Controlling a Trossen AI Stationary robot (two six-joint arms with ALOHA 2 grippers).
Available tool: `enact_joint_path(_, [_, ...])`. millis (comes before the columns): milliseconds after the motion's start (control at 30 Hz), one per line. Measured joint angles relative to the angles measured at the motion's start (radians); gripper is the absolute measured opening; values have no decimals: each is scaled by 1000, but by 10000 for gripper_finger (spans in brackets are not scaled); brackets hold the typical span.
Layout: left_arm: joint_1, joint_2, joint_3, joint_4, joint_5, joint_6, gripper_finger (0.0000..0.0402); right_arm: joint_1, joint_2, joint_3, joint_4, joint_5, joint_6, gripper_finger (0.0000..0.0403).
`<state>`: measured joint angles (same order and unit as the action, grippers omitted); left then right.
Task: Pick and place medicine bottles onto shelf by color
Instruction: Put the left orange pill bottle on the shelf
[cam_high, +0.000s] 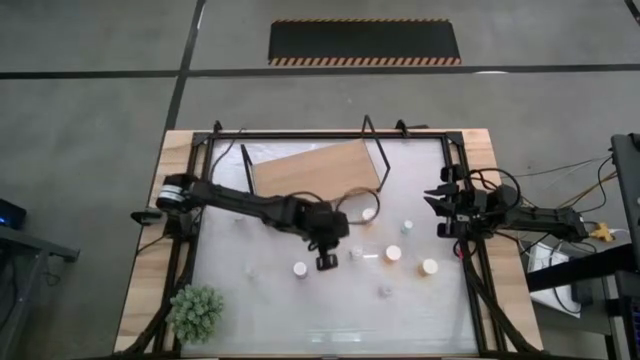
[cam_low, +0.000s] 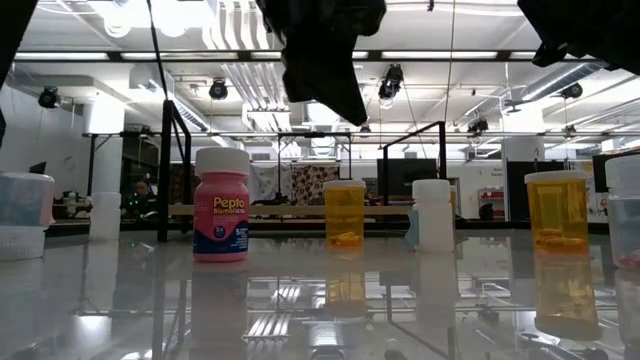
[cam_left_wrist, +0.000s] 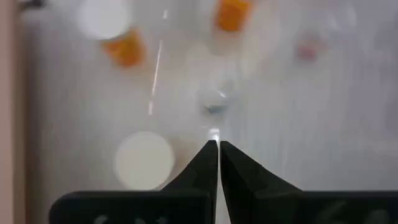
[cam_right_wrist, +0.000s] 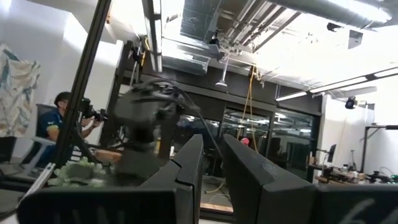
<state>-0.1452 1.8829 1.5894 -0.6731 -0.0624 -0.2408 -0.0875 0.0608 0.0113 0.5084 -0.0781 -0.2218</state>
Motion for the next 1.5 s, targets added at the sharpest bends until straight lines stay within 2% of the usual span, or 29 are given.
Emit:
enact_joint_path(100, [-10,19,0,2,-51,20,12,0,0,0,-2,0,-2,52])
enact_joint_path(233, [-4,25,-16,-4,-56,12,52,0,0,0,-8,1,-5,52])
enact_joint_path(467, [15,21,-53,3,-74,-68,176,0,0,0,-10,1,-6,52])
enact_joint_path(633, [15,21,-71,4,-228,-91,260,0,0,0,-20,1,-6,52])
enact_joint_path(733, [15,21,-72,19,-231,-68,291,0,0,0,-23,1,-6,52])
enact_joint_path(1500, [20,22,-217,203,-219,-119,299,0,0,0,-25,1,-18,52])
